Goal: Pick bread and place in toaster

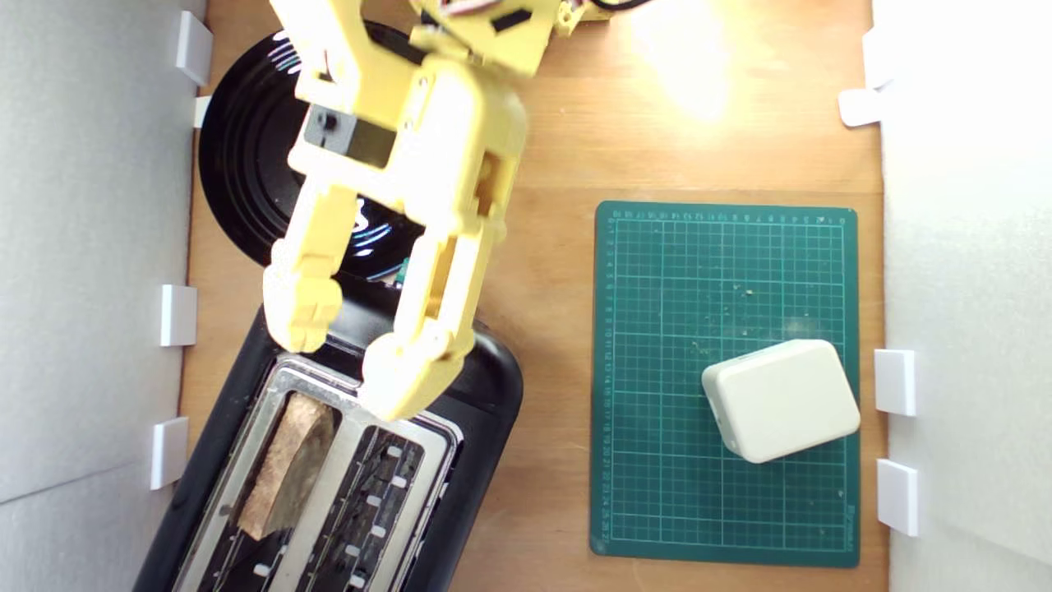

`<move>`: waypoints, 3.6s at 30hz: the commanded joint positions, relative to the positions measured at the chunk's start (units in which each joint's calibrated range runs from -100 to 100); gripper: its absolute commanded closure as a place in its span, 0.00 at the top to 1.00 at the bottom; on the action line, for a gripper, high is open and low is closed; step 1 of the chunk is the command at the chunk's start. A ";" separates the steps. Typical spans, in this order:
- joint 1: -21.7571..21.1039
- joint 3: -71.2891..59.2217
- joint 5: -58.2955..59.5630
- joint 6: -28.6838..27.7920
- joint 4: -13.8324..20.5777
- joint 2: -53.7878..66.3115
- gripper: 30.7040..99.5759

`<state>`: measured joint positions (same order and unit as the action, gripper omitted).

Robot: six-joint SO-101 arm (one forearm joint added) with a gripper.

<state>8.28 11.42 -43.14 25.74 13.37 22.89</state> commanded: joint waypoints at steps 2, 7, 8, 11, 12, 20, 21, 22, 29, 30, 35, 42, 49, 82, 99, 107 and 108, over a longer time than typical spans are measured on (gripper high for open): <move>-4.90 1.15 -0.04 -6.20 0.59 5.98 0.80; -7.96 0.79 -3.88 -10.60 0.86 7.73 0.80; -8.85 0.52 -4.90 -11.38 0.59 8.89 0.80; -10.94 0.34 -7.63 -13.37 0.14 11.55 0.80; -11.67 0.34 -8.23 -14.21 0.14 12.55 0.80; -17.63 0.25 -13.43 -19.54 0.23 18.46 0.80; -17.87 0.25 -14.29 -20.17 0.23 19.12 0.80; -18.11 0.16 -15.14 -20.70 0.23 19.62 0.80; -21.50 -0.48 -20.60 -23.57 0.14 25.61 0.80; -21.74 -0.48 -21.37 -23.99 0.14 26.28 0.80; -22.06 -3.11 -23.08 -25.56 0.05 29.44 0.80; -22.06 -16.55 -22.91 -25.19 -3.58 37.51 0.66; -22.06 -30.35 -22.73 -25.14 -7.93 46.08 0.56; -23.11 -72.93 -18.90 -22.06 -11.20 72.12 0.13; -23.11 -89.90 -15.48 -20.70 -11.11 75.78 0.05; -23.92 -97.35 -13.26 -20.43 -11.20 76.03 0.05; -24.24 -98.44 -12.33 -20.43 -11.20 76.03 0.05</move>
<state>-14.51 -85.48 -59.15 5.05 2.35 98.66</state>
